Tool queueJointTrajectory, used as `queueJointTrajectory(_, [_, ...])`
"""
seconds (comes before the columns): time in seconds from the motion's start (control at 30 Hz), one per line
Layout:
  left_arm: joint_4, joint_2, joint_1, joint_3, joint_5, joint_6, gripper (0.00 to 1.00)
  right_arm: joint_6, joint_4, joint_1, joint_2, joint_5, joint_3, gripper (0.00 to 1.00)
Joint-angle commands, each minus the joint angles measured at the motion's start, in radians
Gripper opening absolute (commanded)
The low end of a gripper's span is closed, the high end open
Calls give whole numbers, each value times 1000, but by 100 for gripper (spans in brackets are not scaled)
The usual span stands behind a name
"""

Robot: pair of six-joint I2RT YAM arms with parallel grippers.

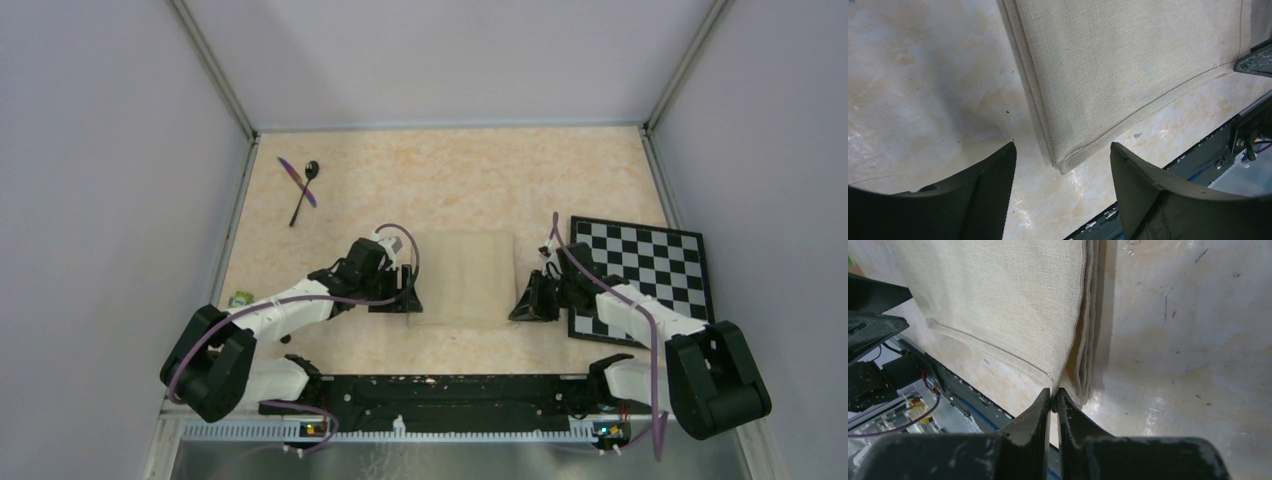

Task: Fold the napkin into a case and place the utensils inside
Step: Pick up the top corner of the square-folded napkin from the center of the board.

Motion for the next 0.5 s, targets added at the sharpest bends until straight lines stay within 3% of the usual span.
queueJointTrajectory(0.0, [4,-1,-3,17,-29,3,68,5,20,25,-32,-9,34,2])
queueJointTrajectory(0.27, [1,10,-3,-4,-28,-10,39,29,120,125,107,-4,163,0])
queueJointTrajectory(0.47, [11,37,-4,-37,6,-9,30,71,222,200,319,-15,338,0])
